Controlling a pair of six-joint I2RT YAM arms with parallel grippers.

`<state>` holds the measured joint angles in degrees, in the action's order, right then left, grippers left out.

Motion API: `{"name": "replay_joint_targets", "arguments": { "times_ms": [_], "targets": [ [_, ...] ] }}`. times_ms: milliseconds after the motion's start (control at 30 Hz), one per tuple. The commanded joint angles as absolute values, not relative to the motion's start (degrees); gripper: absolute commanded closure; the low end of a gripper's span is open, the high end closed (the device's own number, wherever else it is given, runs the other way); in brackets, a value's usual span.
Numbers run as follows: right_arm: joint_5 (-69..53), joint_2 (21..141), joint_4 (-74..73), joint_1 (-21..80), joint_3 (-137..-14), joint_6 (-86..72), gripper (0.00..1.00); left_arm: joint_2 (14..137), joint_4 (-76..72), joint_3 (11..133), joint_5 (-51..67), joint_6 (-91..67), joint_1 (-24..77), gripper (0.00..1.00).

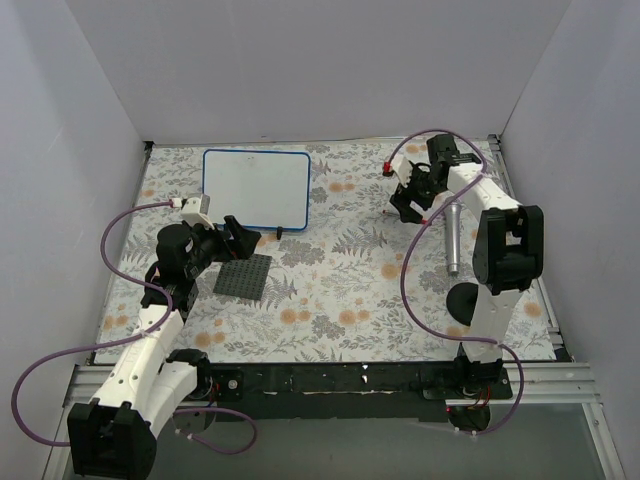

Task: Write a sentence on the whiteboard
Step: Pick up the whiteboard marker from the center of the board.

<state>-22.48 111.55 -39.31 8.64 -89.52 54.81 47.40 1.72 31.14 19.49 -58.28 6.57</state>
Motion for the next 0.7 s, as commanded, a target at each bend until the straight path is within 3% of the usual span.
{"name": "replay_joint_targets", "arguments": {
  "times_ms": [0,167,333,667],
  "targets": [
    [-20.56,115.3,-42.88,8.35,-96.83,56.6,0.1,46.85,1.58,32.78,19.07,-57.3,6.59,0.02],
    [-21.01,121.81,-47.37,9.05,-103.18,56.78,0.16,47.2,1.49,32.78,19.42,-57.22,6.59,0.02],
    [-19.16,124.8,-49.31,10.1,-103.98,56.78,0.28,47.29,1.41,32.78,19.6,-57.22,6.59,0.02],
    [-14.94,125.24,-46.06,10.81,-100.02,55.81,0.36,47.46,1.23,32.61,20.22,-57.3,6.59,0.02]
  ]
}}
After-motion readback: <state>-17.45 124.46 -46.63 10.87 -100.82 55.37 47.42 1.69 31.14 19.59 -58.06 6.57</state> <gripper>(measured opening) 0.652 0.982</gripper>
